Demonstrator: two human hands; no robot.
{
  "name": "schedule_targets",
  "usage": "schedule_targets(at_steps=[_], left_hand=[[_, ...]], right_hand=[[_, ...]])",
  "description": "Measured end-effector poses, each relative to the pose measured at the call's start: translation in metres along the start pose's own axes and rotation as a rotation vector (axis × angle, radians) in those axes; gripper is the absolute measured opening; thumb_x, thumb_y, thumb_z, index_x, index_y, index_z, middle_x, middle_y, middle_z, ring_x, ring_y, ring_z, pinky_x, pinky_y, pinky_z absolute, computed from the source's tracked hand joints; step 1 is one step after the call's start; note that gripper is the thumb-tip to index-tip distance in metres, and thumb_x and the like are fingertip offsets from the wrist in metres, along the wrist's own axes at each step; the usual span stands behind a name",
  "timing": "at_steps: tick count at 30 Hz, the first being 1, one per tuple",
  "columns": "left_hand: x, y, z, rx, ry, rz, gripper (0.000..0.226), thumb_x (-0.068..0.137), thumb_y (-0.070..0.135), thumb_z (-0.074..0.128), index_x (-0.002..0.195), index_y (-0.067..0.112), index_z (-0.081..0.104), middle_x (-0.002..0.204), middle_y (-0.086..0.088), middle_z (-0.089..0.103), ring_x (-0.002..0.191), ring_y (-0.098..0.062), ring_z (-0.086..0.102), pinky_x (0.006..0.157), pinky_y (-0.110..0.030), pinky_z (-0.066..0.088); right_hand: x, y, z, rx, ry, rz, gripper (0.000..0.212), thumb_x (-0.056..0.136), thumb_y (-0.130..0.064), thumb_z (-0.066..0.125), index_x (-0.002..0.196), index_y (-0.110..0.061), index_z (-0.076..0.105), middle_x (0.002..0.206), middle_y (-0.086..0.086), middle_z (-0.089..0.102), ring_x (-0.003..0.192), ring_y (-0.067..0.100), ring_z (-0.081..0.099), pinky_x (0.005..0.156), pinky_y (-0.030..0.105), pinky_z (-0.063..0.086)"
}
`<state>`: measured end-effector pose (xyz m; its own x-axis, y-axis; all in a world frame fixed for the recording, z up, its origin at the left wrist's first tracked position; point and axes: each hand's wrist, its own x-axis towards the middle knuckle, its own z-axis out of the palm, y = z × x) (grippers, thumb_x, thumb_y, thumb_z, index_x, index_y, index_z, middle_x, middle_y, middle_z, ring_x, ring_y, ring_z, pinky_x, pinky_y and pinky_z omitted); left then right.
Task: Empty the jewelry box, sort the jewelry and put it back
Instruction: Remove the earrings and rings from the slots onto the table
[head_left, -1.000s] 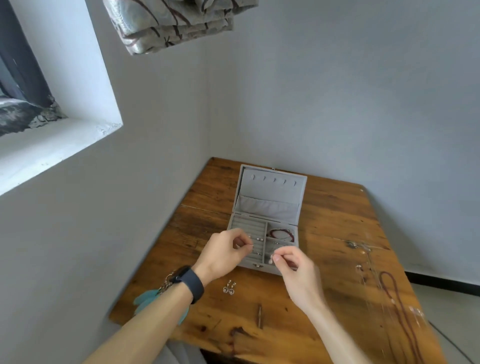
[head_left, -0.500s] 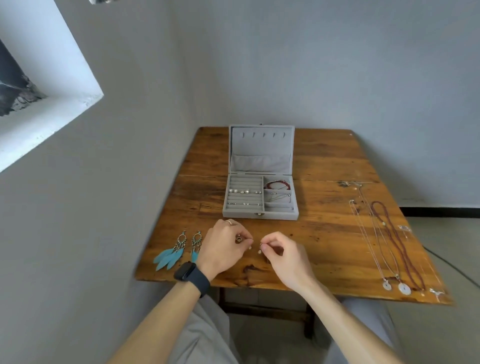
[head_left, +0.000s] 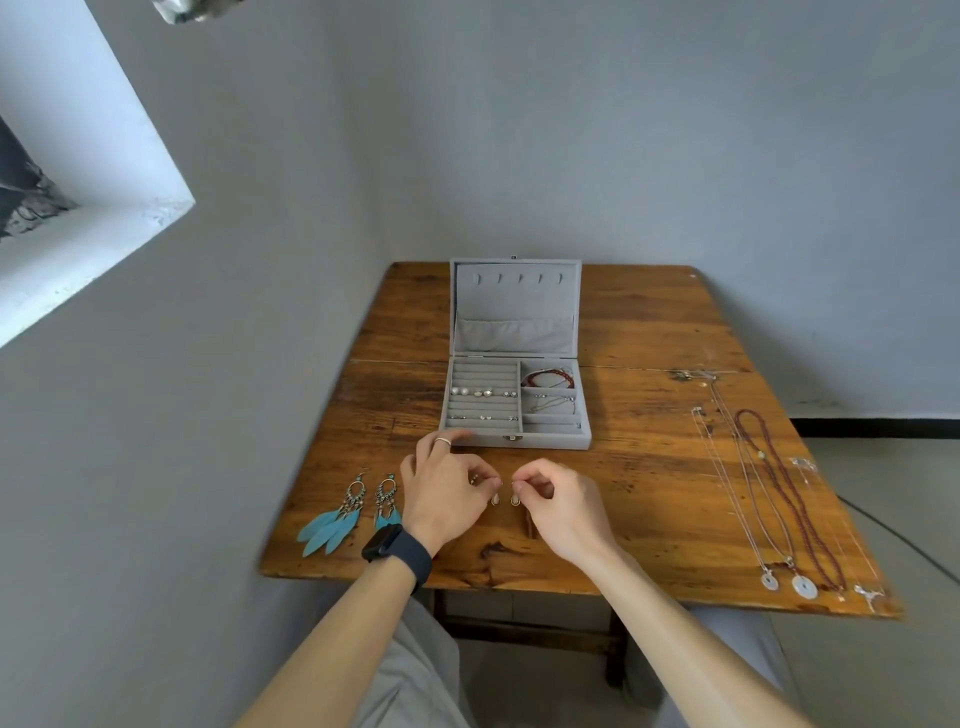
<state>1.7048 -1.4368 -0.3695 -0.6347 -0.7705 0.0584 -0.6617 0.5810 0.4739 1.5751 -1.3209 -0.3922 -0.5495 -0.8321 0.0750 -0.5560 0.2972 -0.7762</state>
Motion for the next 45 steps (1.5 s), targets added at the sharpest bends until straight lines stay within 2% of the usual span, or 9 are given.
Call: schedule_targets(at_steps=[8, 15, 20, 25, 29, 31, 37, 40, 45], left_hand=[[0.005, 0.000, 0.008, -0.038, 0.069, -0.031, 0.005, 0.085, 0.047, 0.071, 0.083, 0.043, 0.074, 0.164, 0.014, 0.014, 0.146, -0.015, 0.005, 0.116, -0.050, 0.011], [0.007, -0.001, 0.010, -0.054, 0.031, -0.059, 0.007, 0.085, 0.049, 0.070, 0.080, 0.045, 0.073, 0.165, 0.014, 0.010, 0.146, -0.011, 0.002, 0.117, -0.051, 0.007], [0.009, 0.002, 0.010, -0.056, 0.013, -0.069, 0.011, 0.087, 0.051, 0.067, 0.089, 0.043, 0.075, 0.165, 0.011, 0.013, 0.147, -0.014, 0.003, 0.117, -0.050, 0.007], [0.006, 0.002, 0.007, -0.067, 0.021, -0.063, 0.021, 0.089, 0.053, 0.063, 0.103, 0.042, 0.073, 0.164, 0.008, 0.016, 0.149, -0.016, 0.005, 0.118, -0.050, 0.009], [-0.001, -0.003, 0.005, -0.053, 0.061, -0.016, 0.019, 0.089, 0.051, 0.064, 0.106, 0.043, 0.069, 0.161, 0.007, 0.022, 0.148, -0.018, 0.011, 0.116, -0.048, 0.012], [-0.005, -0.006, 0.006, -0.002, 0.093, 0.027, 0.016, 0.089, 0.050, 0.065, 0.103, 0.043, 0.069, 0.160, 0.006, 0.024, 0.147, -0.017, 0.013, 0.116, -0.047, 0.012], [-0.014, 0.001, 0.015, 0.185, 0.216, 0.165, 0.011, 0.087, 0.049, 0.066, 0.090, 0.040, 0.073, 0.159, -0.001, 0.033, 0.145, -0.023, 0.026, 0.112, -0.048, 0.023], [-0.017, 0.001, 0.017, 0.270, 0.244, 0.237, 0.016, 0.087, 0.049, 0.063, 0.087, 0.041, 0.077, 0.158, -0.001, 0.035, 0.143, -0.024, 0.031, 0.108, -0.049, 0.028], [-0.022, -0.006, 0.017, 0.251, 0.202, 0.243, 0.017, 0.088, 0.048, 0.062, 0.095, 0.044, 0.077, 0.158, -0.001, 0.036, 0.142, -0.023, 0.031, 0.108, -0.047, 0.029]], right_hand=[[0.013, 0.003, 0.004, -0.104, -0.001, 0.054, 0.009, 0.093, -0.035, 0.065, 0.098, -0.039, 0.072, 0.096, -0.018, 0.062, 0.089, 0.001, 0.057, 0.065, 0.017, 0.041], [0.018, 0.005, 0.010, -0.151, 0.022, 0.093, 0.009, 0.092, -0.044, 0.064, 0.098, -0.043, 0.070, 0.094, -0.021, 0.062, 0.086, 0.000, 0.057, 0.060, 0.019, 0.042], [0.019, 0.006, 0.011, -0.180, 0.043, 0.091, 0.014, 0.093, -0.047, 0.062, 0.103, -0.042, 0.070, 0.099, -0.020, 0.064, 0.087, 0.001, 0.058, 0.061, 0.020, 0.046], [0.014, 0.008, 0.008, -0.084, 0.075, 0.064, 0.017, 0.094, -0.039, 0.064, 0.109, -0.035, 0.071, 0.100, -0.017, 0.069, 0.092, 0.003, 0.063, 0.072, 0.022, 0.051], [0.003, 0.015, 0.004, -0.065, 0.121, 0.009, 0.016, 0.093, -0.025, 0.068, 0.108, -0.029, 0.072, 0.097, -0.014, 0.066, 0.086, -0.003, 0.059, 0.070, 0.004, 0.038], [-0.003, 0.018, 0.003, -0.103, 0.130, -0.033, 0.016, 0.092, -0.021, 0.069, 0.107, -0.026, 0.073, 0.098, -0.013, 0.065, 0.082, -0.004, 0.056, 0.069, 0.003, 0.037], [-0.012, 0.017, 0.008, -0.197, 0.128, -0.144, 0.019, 0.092, -0.023, 0.068, 0.110, -0.020, 0.075, 0.100, -0.008, 0.062, 0.088, 0.008, 0.056, 0.075, 0.018, 0.045], [-0.019, 0.019, 0.012, -0.268, 0.136, -0.183, 0.022, 0.092, -0.023, 0.068, 0.112, -0.018, 0.075, 0.102, -0.006, 0.061, 0.092, 0.011, 0.054, 0.077, 0.019, 0.044], [-0.024, 0.018, 0.014, -0.281, 0.151, -0.188, 0.025, 0.092, -0.023, 0.067, 0.115, -0.019, 0.075, 0.105, -0.006, 0.060, 0.094, 0.013, 0.052, 0.078, 0.022, 0.048]])
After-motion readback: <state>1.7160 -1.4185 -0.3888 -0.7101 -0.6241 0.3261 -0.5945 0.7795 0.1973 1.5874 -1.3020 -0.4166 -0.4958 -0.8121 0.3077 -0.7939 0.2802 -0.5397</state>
